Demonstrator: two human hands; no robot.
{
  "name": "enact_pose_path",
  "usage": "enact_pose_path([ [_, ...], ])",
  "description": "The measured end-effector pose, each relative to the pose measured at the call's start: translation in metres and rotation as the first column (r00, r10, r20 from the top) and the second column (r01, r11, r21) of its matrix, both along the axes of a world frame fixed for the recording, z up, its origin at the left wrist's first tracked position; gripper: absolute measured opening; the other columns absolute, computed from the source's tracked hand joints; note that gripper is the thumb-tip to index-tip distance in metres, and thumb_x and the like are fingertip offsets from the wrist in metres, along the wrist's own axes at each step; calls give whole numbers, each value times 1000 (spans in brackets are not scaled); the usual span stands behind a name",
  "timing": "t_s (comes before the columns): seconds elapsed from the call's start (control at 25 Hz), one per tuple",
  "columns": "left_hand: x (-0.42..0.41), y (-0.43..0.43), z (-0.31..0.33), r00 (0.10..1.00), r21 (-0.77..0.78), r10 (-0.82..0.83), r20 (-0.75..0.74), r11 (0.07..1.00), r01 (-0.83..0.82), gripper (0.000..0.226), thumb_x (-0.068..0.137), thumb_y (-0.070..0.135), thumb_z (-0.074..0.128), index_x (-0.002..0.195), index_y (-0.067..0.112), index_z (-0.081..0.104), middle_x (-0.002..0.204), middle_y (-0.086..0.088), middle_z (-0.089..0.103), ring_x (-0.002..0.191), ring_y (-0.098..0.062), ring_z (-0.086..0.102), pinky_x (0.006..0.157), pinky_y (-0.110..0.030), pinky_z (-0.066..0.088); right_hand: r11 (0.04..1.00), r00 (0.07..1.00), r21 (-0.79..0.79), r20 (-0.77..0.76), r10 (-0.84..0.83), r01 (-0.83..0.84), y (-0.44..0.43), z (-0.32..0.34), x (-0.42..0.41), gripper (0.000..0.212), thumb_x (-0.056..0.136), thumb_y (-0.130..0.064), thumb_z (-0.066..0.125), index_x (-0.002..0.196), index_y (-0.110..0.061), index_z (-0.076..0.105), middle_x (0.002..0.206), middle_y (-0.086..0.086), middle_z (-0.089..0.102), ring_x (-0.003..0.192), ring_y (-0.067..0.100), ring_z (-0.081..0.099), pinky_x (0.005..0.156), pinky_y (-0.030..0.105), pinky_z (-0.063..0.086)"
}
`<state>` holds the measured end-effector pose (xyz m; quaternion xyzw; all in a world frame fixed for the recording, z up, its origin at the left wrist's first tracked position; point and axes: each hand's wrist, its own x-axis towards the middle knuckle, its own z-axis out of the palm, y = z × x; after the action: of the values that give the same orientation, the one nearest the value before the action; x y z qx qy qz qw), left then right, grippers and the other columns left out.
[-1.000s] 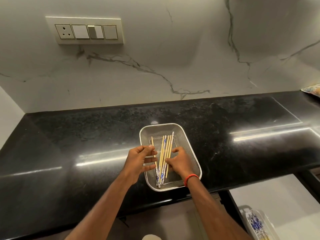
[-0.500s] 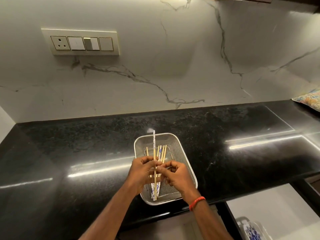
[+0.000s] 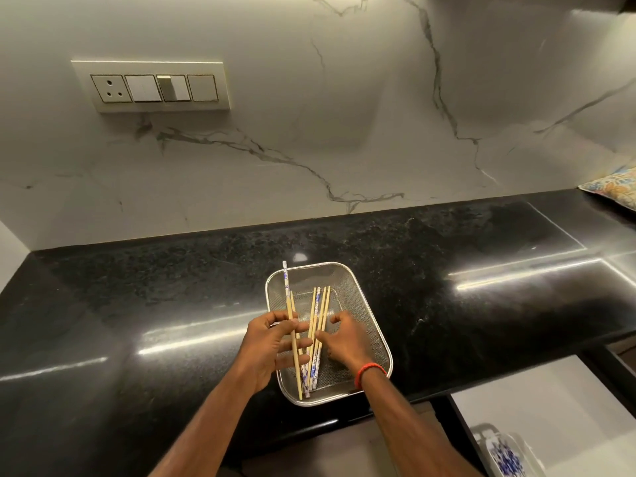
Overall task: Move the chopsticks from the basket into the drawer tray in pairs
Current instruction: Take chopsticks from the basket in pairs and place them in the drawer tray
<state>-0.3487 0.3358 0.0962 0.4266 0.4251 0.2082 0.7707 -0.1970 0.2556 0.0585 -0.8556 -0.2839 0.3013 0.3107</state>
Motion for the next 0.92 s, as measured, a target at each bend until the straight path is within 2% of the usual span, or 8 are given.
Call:
enact_pose_path([
  [0.16,-8,1,1,1000,0,-9,-9,1000,9,23,94,3,65,116,4,59,99,-16,80,86,-38,77,59,-42,62,1000,999,14,34,15,-16,7,-11,-3,36,83,-23,77,108,-25,52,104,-2,70,84,10,67,83,36,59],
  [0.28,-11,-1,-1,999,8,-25,-25,1000,25,24,93,1,63,117,5,60,98,-16,80,85,-38,77,60,-43,63,1000,999,2,11,-32,31,8,-12,-3,49,81,-15,79,123,-20,53,109,4,70,92,17,69,84,37,59],
  [0.36,-12,-3,-2,999,7,-37,-35,999,37,24,94,-1,61,117,6,62,98,-16,80,83,-37,78,59,-41,63,997,996,21,-40,-75,76,6,-7,-1,54,82,-13,78,130,-15,55,109,7,70,90,17,70,74,30,60],
  [0.44,-12,-4,-2,998,-8,-44,-36,999,44,23,95,-1,58,116,4,64,98,-17,79,80,-36,77,58,-40,62,983,984,137,-152,-97,118,3,6,0,42,84,-12,76,123,-12,62,100,4,71,80,12,69,59,17,53],
  [0.56,-9,-4,1,999,-41,-44,-11,998,44,22,98,2,53,117,3,63,99,-19,79,79,-37,77,58,-41,62,865,950,450,-299,-87,221,-4,37,-5,23,85,-13,75,108,-16,72,95,3,71,81,12,68,57,15,51],
  [0.68,-3,-4,4,997,-69,-65,41,995,68,22,104,9,46,119,6,62,103,-20,78,80,-38,77,59,-45,63,766,993,638,-118,-2,77,-8,61,-13,21,84,-10,75,95,-28,77,93,-3,71,83,8,64,67,23,54],
  [0.8,3,-8,4,990,-77,-91,107,992,100,23,105,13,48,115,8,69,105,-22,77,85,-42,76,60,-49,64,836,978,511,155,139,-200,-10,64,-22,26,88,-10,69,95,-32,78,95,-14,68,98,3,60,81,21,51],
  [0.92,7,-12,2,990,-59,-74,120,995,82,25,106,14,48,111,11,72,98,-20,77,83,-41,75,63,-53,64,870,959,412,190,210,-272,-10,57,-28,28,93,-16,61,105,-36,75,104,-9,59,104,1,54,91,21,50],
])
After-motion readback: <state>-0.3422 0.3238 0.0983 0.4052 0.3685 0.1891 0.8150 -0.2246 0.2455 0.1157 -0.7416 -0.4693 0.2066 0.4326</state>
